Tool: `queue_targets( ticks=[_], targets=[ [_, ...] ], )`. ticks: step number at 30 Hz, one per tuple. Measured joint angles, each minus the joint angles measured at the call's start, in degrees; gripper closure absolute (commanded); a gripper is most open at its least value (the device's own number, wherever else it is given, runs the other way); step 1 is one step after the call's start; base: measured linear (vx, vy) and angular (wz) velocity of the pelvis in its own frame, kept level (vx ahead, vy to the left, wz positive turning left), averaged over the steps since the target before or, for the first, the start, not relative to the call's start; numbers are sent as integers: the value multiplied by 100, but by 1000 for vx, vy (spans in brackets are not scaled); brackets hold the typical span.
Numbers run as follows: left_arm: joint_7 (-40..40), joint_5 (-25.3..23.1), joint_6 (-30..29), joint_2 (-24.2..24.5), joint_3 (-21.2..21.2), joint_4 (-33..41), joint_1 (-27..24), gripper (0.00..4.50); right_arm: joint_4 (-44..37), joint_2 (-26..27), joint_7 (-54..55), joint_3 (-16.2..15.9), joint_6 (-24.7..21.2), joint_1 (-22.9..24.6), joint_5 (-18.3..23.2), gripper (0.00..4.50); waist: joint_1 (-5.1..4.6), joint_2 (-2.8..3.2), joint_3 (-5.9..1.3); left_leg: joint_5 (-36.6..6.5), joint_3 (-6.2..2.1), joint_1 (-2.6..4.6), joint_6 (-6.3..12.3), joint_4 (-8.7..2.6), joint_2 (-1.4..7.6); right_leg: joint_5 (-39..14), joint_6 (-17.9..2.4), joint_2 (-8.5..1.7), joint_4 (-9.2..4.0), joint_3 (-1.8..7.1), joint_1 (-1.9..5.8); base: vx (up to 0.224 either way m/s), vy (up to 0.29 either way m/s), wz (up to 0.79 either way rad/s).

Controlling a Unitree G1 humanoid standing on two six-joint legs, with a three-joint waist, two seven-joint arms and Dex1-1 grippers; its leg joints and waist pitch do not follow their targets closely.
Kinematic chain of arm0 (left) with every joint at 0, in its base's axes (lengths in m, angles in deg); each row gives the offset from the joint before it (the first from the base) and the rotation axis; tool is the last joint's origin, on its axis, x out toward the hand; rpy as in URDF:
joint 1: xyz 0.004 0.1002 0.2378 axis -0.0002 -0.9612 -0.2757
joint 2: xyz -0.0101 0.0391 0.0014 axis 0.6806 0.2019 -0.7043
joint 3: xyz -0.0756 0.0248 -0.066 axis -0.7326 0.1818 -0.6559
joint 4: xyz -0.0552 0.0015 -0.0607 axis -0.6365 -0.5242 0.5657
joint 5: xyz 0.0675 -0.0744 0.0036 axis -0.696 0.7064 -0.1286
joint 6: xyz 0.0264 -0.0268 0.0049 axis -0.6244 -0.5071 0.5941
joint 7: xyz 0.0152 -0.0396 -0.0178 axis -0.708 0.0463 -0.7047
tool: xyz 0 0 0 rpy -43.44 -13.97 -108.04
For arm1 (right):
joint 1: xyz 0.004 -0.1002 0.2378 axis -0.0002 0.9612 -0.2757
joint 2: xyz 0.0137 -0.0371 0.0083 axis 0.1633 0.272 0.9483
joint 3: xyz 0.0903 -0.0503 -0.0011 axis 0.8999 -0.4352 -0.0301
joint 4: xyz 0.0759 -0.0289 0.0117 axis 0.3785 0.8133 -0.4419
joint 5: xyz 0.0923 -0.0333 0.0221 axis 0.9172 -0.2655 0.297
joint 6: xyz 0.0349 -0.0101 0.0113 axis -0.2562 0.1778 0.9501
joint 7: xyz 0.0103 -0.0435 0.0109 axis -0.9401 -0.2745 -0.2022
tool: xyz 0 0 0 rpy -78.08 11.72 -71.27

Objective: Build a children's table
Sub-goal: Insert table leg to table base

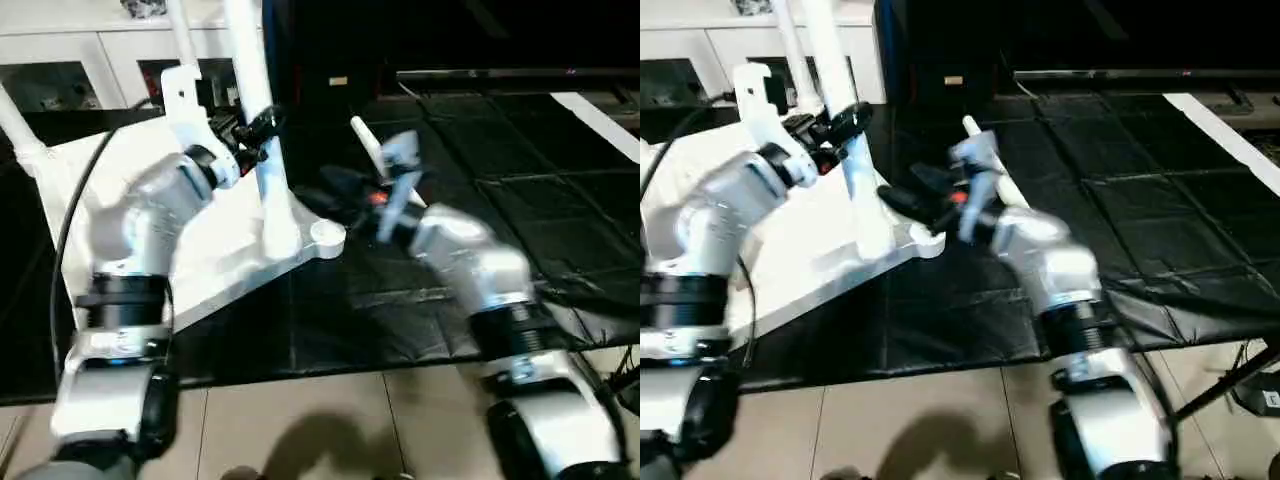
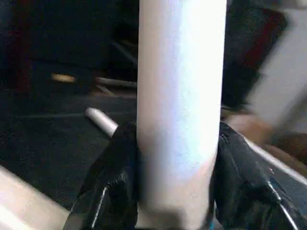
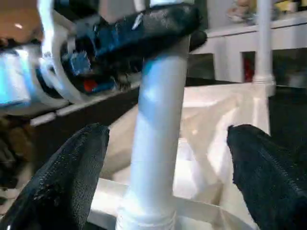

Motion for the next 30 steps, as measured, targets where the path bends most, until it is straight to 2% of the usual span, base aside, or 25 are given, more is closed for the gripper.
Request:
queue_targets(
  ticks=[5,8,13,19,21,23,25,30],
  targets=[
    [798,527,-545,206,77,212,0,267,-248,-221,-400,58,-632,-114,323,0,-1,0,0,0,0,0,-1,0,0,1,-2,0,2,0,3,0,0,0],
    [1347,834,-782,323,115,393,-1,267,-377,-437,-1027,-133,-1034,-109,525,0,2,0,0,0,1,0,0,0,0,2,-3,0,2,0,4,0,0,0],
    [2157,1429,-1081,348,133,834,-2,267,-436,-479,-1717,-425,-1204,-101,701,0,10,0,0,1,2,-3,-1,0,1,3,-6,0,5,0,5,0,0,0],
    [2760,1750,-1293,372,374,1243,-153,267,-504,-485,-2301,-542,-1617,-50,1069,0,27,-1,0,1,3,-2,-1,0,2,5,-8,0,5,0,9,0,0,0],
    [2881,1797,-1348,372,432,1243,-174,267,-555,-514,-2517,-637,-1735,-7,1142,35,50,-1,0,1,3,-3,-1,0,2,6,-7,0,6,0,9,0,0,0],
    [2993,1841,-1388,377,444,1246,-174,267,-670,-606,-2735,-732,-1810,75,1179,40,76,-1,-1,1,3,-2,-1,1,2,6,-6,0,6,0,10,0,0,0],
    [3101,1880,-1431,401,443,1246,-174,267,-696,-680,-2957,-845,-1865,84,1182,69,114,-1,-1,1,3,-2,-2,1,2,6,-3,0,6,0,10,0,0,0],
    [3219,2040,-1495,429,440,1278,-173,267,-792,-820,-3342,-1089,-1876,169,1173,109,167,-2,-1,2,3,-2,-2,1,3,-3,14,0,6,0,10,0,0,0]
  ],
)
